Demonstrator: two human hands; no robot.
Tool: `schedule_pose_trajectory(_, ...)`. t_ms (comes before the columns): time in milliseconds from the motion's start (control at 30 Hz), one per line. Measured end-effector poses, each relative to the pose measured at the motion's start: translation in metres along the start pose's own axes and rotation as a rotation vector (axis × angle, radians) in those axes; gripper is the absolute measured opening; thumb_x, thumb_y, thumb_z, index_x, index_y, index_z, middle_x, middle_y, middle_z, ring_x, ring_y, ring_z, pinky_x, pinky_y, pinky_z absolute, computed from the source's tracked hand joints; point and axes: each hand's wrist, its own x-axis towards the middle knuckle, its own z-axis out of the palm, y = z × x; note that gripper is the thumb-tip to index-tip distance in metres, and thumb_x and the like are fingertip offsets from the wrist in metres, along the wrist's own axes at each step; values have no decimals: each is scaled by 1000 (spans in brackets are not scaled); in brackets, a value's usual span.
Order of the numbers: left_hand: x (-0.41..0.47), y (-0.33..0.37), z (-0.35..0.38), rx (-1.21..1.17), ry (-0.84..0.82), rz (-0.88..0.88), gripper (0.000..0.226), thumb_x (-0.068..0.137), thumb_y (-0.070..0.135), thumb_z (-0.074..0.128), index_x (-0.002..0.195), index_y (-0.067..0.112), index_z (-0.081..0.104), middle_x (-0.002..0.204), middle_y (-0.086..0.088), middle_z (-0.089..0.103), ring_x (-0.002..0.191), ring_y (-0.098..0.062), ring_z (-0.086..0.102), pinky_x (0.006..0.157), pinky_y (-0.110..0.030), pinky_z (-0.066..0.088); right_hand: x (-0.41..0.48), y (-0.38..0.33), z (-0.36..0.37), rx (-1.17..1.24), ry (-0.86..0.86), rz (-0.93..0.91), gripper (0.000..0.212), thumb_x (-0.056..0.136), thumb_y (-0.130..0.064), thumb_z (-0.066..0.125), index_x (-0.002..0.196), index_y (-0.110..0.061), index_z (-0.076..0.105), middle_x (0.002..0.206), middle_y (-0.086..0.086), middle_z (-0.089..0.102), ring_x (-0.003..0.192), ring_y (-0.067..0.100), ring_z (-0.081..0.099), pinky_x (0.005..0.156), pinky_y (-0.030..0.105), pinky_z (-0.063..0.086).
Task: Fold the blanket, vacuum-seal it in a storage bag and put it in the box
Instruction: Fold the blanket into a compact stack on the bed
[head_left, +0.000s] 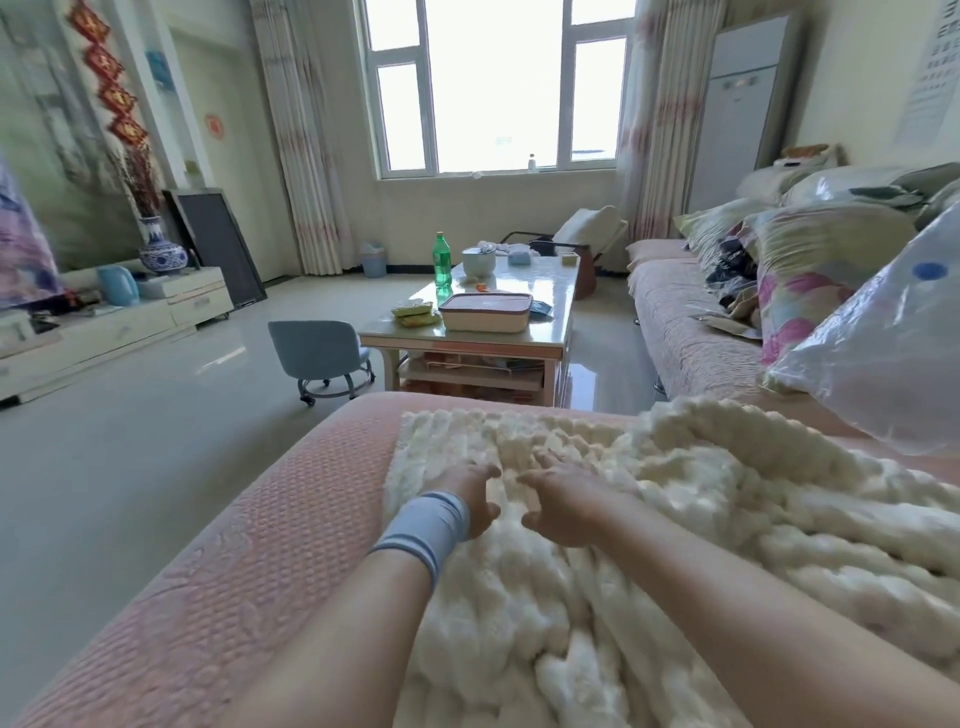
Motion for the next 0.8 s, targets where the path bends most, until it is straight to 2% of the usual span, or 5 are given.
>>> schedule_pose_trajectory(167,-67,2,28,-69,29,33,19,88,35,57,106,31,58,116,0,61,100,-22,61,87,-32,50,-80,-36,31,170,27,-46,44,89,-28,51,133,-30,55,127,-1,55,118,23,57,94,37,50)
schedule_pose_trajectory(300,-115,-4,50,27,-24,23,28,77,40,50,102,30,53,108,-2,66,95,-24,61,74,-29,42,-128,-58,66,89,-164,-118,81,78,-43,52,152,-29,22,137,2,45,128,25,46,104,40,43)
schedule_pose_trajectory(467,-151,-32,91,222,-137,71,91,55,73,65,134,40,32,144,1,26,138,-23,18,110,-51,22,-146,-57,107,-255,-134,-40,88,92,-40,55,159,-29,-1,166,9,-1,150,29,15,117,44,24)
schedule_pose_trajectory(567,-152,-45,90,295,-82,57,88,63,52,76,139,45,31,146,3,24,139,-23,21,112,-49,26,-137,-55,104,-304,18,-49,61,100,-24,44,156,-25,21,162,15,18,144,31,30,102,42,43)
schedule_pose_trajectory(800,-143,-45,15,26,733,122,26,83,38,61,108,33,64,105,3,66,94,-20,61,73,-29,45,-99,-39,56,287,420,225,24,92,-24,44,114,-19,52,107,8,67,86,29,59,64,34,42)
